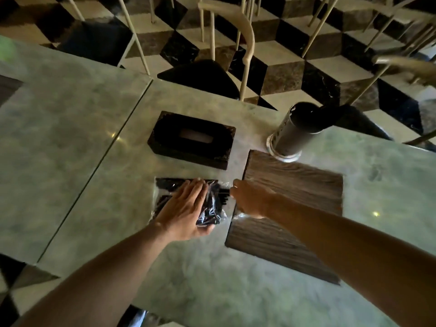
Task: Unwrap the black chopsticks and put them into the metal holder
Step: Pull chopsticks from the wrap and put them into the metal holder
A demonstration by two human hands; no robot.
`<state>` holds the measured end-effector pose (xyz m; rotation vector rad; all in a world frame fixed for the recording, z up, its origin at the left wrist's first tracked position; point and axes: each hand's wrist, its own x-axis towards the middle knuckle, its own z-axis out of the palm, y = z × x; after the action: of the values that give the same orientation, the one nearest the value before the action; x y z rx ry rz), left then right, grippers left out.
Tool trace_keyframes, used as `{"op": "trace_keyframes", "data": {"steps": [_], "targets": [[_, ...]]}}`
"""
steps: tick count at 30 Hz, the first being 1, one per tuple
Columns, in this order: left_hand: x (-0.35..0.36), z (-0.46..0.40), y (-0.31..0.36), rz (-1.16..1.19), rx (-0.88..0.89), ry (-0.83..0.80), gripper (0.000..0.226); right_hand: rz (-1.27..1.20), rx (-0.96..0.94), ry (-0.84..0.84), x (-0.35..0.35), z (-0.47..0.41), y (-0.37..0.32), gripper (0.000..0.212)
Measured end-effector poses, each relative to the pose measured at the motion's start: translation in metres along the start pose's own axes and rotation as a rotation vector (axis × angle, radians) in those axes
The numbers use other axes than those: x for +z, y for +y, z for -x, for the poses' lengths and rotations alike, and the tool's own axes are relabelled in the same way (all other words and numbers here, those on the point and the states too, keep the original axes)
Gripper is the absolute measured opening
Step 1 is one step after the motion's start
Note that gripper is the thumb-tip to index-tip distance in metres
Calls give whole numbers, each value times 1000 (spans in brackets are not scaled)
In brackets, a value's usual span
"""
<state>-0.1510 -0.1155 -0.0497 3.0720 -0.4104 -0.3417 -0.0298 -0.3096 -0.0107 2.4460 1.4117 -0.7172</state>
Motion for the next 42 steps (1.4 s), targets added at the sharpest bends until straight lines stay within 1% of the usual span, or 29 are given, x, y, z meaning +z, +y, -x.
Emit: {"op": "trace_keyframes", "data": {"steps": [2,4,6,8,9,11,13,15,17,19,22,25,29,33,38,42], "targets": [[13,6,-4,-3,-56,-9,121,10,39,101,14,0,-7,37],[27,4,-8,1,-61,-42,130,-66,110,164,28,-4,-12,57],[36,-2,-9,-6,-64,-67,134,-180,154,179,37,-8,-17,73],[41,-11,-9,-21,-73,-68,136,-197,171,194,42,-13,-19,84],[42,-17,-8,-27,-75,-68,136,-185,181,206,42,-15,-19,85],[45,-26,-6,-22,-69,-75,135,-188,199,217,42,-20,-20,81],[48,-31,-4,-17,-63,-84,134,-214,190,220,41,-24,-21,70],[49,-34,-4,-20,-58,-81,133,-321,180,208,38,-28,-23,63],[48,-36,-6,-24,-35,-70,132,-424,184,183,34,-32,-24,60],[46,-40,-10,-26,-2,-52,130,-432,182,162,29,-37,-24,56],[48,-45,-11,-21,25,-27,128,-413,170,109,19,-42,-25,51],[55,-46,-11,-6,29,-7,126,-377,162,49,10,-46,-27,52],[60,-48,-11,24,34,33,124,-217,148,30,3,-53,-30,51],[64,-43,-13,74,25,80,115,-152,105,-27,-2,-58,-36,39],[63,-45,-14,123,34,124,109,-115,95,-28,-9,-56,-36,18],[62,-46,-14,125,34,107,110,-49,23,-44,-14,-58,-35,17]]}}
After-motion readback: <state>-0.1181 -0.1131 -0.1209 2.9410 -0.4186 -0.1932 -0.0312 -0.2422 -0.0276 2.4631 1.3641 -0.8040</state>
